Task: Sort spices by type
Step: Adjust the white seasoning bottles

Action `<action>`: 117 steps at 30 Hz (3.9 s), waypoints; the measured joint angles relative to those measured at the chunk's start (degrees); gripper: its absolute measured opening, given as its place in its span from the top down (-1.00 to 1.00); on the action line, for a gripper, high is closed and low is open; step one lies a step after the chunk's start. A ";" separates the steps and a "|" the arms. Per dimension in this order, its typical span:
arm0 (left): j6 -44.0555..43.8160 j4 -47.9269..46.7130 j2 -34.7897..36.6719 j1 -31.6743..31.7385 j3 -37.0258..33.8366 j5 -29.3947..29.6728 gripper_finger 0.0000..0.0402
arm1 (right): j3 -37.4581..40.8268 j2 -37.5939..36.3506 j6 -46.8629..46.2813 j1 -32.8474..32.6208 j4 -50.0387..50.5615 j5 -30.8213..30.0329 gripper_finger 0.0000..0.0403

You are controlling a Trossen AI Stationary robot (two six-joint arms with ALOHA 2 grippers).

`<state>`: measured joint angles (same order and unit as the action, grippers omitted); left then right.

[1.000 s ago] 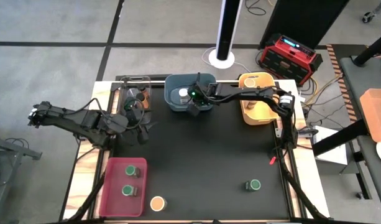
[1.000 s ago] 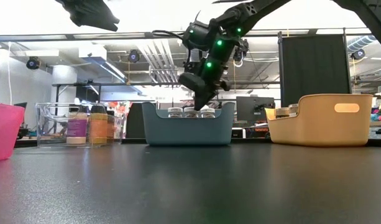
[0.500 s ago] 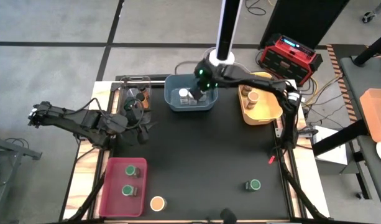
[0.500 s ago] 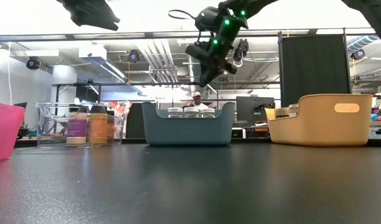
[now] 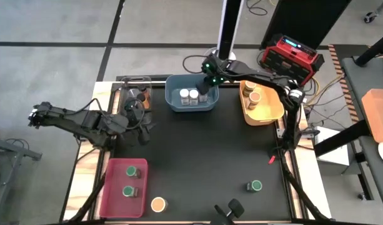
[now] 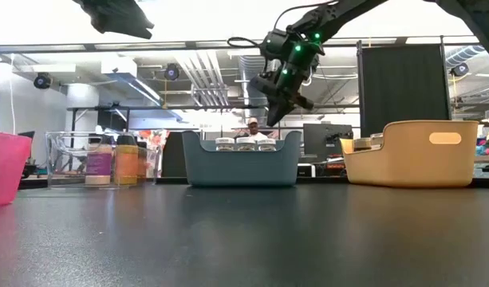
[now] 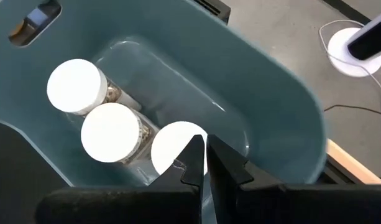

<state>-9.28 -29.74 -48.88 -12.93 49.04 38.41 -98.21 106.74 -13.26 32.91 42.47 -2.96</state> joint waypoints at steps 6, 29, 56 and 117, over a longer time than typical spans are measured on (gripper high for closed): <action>0.33 0.07 0.00 0.00 0.00 0.00 -0.30 | 2.77 0.04 -0.22 0.00 -3.15 -0.02 0.96; 1.11 0.11 0.00 0.00 0.00 0.00 -0.30 | 6.40 0.11 -0.22 -1.70 -6.82 -1.60 0.96; 1.11 0.07 -0.01 0.00 0.00 0.00 -0.30 | 7.93 0.09 -1.19 -3.19 -7.01 -1.64 0.96; 1.09 0.17 -0.02 0.02 0.00 0.00 -0.30 | 3.37 3.80 2.80 1.31 -2.48 -1.49 0.96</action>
<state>-8.19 -29.56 -48.90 -12.91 49.04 38.41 -94.85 110.54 -10.46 34.22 39.99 -4.45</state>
